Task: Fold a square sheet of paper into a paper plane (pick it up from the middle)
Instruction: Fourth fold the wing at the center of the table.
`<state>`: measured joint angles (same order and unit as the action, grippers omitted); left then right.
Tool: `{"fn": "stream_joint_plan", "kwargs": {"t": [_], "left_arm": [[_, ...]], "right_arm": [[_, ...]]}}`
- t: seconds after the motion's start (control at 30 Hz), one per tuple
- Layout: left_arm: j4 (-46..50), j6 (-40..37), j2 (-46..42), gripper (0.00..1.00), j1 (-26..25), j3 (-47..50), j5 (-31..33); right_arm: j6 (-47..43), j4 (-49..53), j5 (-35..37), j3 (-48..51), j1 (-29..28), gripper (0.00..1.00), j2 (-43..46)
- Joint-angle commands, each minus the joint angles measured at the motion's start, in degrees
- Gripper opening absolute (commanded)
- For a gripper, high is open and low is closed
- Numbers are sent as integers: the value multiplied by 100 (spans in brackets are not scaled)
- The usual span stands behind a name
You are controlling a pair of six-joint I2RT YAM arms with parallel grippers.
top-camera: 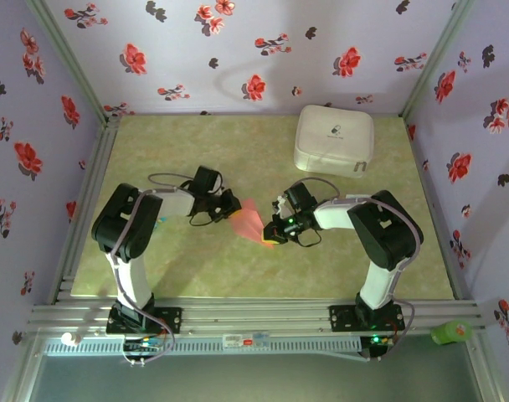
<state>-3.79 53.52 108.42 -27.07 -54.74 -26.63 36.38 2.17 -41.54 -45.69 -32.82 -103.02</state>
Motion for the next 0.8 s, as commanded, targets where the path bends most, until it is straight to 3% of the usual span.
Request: {"fn": "stream_joint_plan", "kwargs": {"t": [0.0, 0.2, 0.37, 0.53, 0.77], "left_arm": [[491, -328, 303, 10, 490, -104, 609], [943, -518, -60, 12, 607, -413, 602], [887, -216, -640, 17, 496, -357, 572], [394, 177, -1033, 19, -119, -163, 678], [49, 264, -653, 18, -836, -75, 539]], "right_arm": [[-60, 759, 696, 227, 30, 1, -283], [-48, 732, 683, 180, 30, 1, -297], [-13, 747, 660, 97, 30, 2, -231], [33, 818, 677, -17, 30, 3, -129], [53, 865, 674, -83, 30, 4, 9]]}}
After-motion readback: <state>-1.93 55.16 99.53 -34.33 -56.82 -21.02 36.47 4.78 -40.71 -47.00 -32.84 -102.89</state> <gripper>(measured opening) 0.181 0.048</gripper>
